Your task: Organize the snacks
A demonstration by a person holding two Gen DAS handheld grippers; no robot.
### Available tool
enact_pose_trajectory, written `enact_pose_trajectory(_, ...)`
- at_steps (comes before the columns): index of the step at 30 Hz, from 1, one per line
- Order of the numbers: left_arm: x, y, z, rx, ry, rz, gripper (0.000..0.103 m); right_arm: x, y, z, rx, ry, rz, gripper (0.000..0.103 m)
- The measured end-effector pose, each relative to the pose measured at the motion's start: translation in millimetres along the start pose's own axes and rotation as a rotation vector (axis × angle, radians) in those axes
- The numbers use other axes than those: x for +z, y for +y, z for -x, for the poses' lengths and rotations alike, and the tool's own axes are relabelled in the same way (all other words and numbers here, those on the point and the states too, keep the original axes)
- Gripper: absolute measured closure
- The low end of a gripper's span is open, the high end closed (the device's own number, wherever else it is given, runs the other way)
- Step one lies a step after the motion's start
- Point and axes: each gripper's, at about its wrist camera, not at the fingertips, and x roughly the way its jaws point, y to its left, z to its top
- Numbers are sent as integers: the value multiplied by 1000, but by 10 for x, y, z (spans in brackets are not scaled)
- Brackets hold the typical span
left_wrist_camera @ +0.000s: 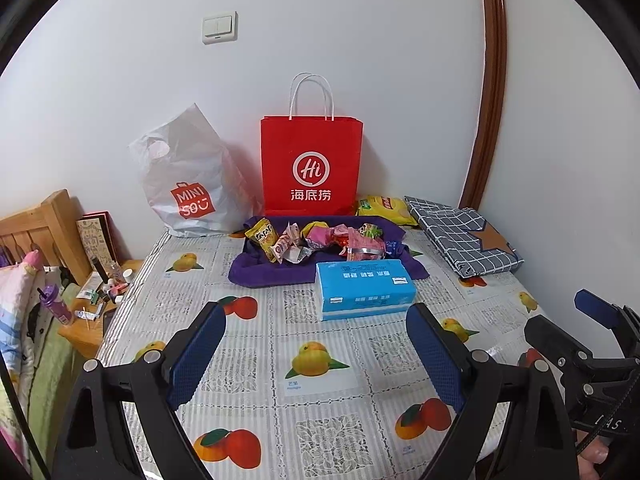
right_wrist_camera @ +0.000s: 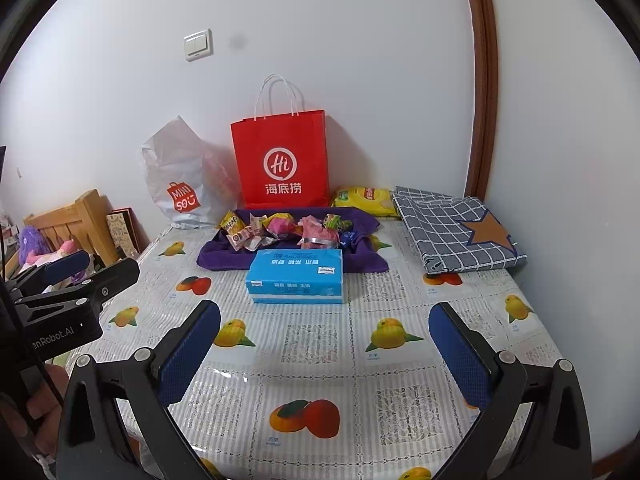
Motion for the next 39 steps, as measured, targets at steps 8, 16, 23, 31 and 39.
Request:
enact_pose_trajectory(8,-7,47,-12,-4,4,8,11,-5,21,-2,1,-4,7,0)
enact_pose_trajectory(16,-6,62,-15,-8,7,10,11,0,24,-2,4,-7,7,0)
enact_pose_trajectory(23,-9,57,-34,-11,10,11,11,5,40,0,6,-6,8,0)
enact_pose_trajectory(31,-5,50,-33,-9,10,12,11,9,38,18,9,-11,6,0)
enact_pose_trajectory(39,-5,51,-40,-10,8,9,11,9,40,29,13,-12,4,0)
